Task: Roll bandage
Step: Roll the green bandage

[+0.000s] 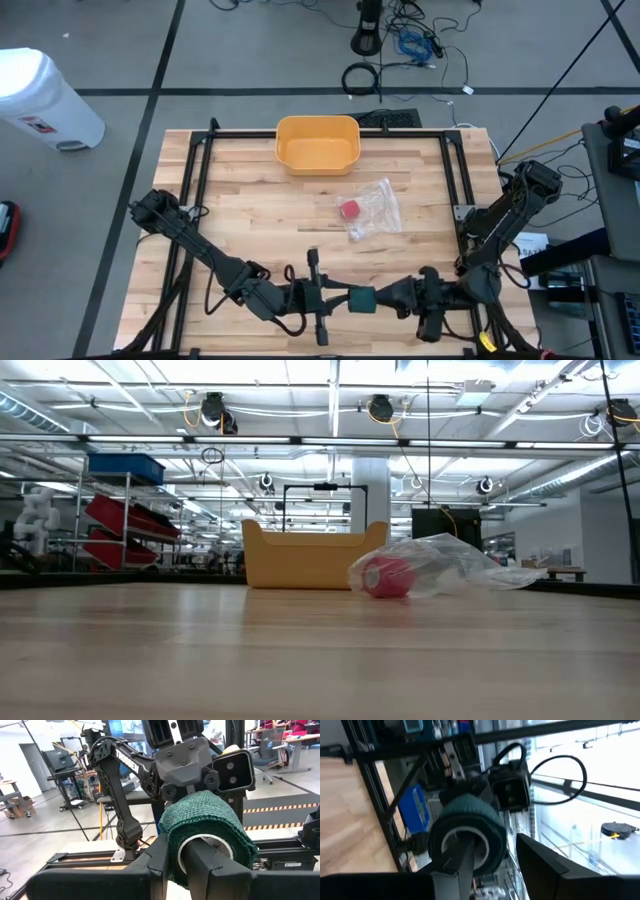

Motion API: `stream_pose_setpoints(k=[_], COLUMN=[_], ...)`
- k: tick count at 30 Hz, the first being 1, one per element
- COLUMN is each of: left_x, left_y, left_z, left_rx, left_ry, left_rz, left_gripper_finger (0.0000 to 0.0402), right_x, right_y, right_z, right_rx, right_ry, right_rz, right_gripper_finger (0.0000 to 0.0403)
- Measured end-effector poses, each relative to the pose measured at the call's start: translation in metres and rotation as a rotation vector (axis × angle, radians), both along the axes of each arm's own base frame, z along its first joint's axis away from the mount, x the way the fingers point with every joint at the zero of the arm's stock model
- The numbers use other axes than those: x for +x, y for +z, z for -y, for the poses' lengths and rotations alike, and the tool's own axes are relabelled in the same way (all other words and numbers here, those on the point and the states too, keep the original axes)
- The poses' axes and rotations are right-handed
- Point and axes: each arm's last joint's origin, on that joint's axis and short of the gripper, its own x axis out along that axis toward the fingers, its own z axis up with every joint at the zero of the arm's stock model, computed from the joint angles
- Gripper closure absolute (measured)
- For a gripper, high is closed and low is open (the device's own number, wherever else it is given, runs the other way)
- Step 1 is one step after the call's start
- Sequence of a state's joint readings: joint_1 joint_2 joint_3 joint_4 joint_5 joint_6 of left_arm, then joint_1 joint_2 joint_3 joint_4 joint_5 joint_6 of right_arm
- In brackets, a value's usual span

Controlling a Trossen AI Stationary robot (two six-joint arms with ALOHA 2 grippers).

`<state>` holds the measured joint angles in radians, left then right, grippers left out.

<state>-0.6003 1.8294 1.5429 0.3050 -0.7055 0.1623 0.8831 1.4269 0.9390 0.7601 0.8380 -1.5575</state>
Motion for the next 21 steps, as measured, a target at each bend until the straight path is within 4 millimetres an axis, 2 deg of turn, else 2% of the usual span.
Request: stream_pose_setpoints(k=[11,21], left_x=[-0.0001,-0.0001], left_y=[0.0000,-0.0001], left_z=[0.0001,0.0001], left_rx=[0.000,0.000], left_ry=[0.001,0.000], left_rz=[0.000,-0.001], left_gripper_finger=[0.0352,0.0352], right_x=[0.0086,0.0083], right_y=[-0.0010,-0.0011], right_z=[0.0073,0.0070], right_rx=[0.043,0.057], right_ry=[0.004,0.007], right_rz=[-0.002,-0.003], right_gripper_finger=[0.0276,0.0345])
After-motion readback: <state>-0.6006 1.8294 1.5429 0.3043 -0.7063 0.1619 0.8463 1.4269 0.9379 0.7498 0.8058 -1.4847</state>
